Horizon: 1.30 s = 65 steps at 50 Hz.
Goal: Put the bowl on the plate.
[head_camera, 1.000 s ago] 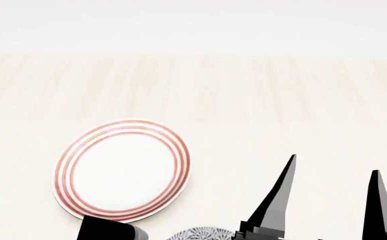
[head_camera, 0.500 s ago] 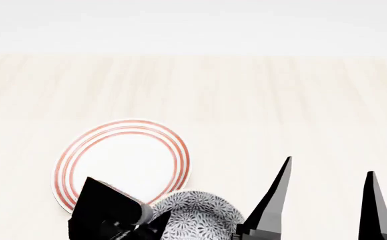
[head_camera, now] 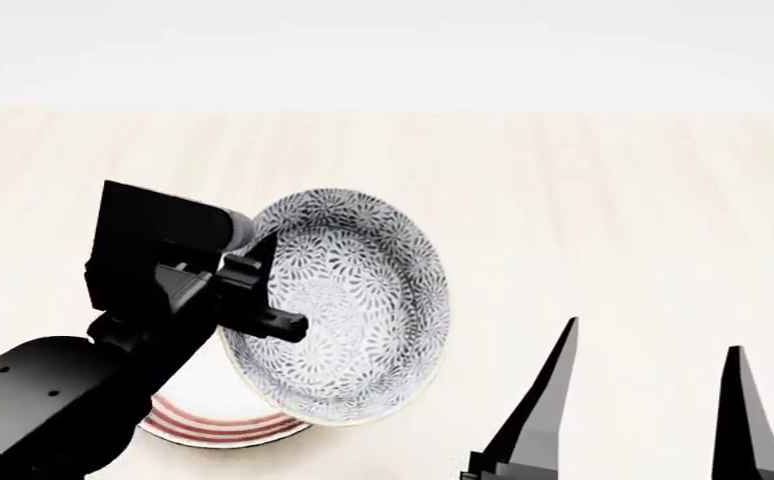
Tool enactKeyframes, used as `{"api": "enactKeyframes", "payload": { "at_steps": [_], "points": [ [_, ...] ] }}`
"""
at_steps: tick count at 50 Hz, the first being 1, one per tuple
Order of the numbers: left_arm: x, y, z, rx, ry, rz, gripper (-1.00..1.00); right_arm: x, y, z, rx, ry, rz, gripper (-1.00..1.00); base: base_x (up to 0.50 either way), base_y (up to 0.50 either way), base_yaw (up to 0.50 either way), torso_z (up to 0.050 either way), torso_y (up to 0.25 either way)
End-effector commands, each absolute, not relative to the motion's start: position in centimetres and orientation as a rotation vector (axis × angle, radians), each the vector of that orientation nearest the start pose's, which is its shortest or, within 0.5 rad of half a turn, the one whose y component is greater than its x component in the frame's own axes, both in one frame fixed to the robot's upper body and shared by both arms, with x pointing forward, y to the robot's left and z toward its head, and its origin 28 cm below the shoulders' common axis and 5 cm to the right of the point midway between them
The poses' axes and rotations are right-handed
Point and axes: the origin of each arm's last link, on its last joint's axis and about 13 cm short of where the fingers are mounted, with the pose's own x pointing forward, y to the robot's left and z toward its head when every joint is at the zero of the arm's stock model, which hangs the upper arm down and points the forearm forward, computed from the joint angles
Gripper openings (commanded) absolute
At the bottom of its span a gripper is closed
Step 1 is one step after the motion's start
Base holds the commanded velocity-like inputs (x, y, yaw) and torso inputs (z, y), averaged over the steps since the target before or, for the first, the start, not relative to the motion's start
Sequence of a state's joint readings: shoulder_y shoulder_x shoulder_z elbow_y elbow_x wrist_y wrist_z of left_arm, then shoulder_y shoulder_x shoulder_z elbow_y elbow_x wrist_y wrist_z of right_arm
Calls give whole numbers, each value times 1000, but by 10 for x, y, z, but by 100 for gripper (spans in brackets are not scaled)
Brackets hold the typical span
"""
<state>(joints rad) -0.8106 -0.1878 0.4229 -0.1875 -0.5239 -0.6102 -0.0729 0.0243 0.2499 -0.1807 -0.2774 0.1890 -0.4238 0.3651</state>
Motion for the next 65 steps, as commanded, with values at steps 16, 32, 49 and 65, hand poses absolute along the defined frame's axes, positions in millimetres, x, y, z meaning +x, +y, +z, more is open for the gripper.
{"api": "enactKeyframes", "payload": {
  "at_steps": [16, 32, 49, 65],
  "points": [
    [429, 192, 184, -168, 161, -35, -100, 208, -106, 104, 132, -674, -107, 100, 0, 0, 0, 0, 0],
    [423, 196, 171, -276, 335, 52, -100, 208, -106, 105, 131, -678, -107, 100, 0, 0, 0, 0, 0],
    [420, 182, 157, -162, 334, -37, -100, 208, -107, 102, 127, -671, -106, 100, 0, 0, 0, 0, 0],
    [419, 187, 155, -164, 334, -3, -100, 208, -106, 99, 121, -662, -100, 100, 0, 0, 0, 0, 1]
  ]
}}
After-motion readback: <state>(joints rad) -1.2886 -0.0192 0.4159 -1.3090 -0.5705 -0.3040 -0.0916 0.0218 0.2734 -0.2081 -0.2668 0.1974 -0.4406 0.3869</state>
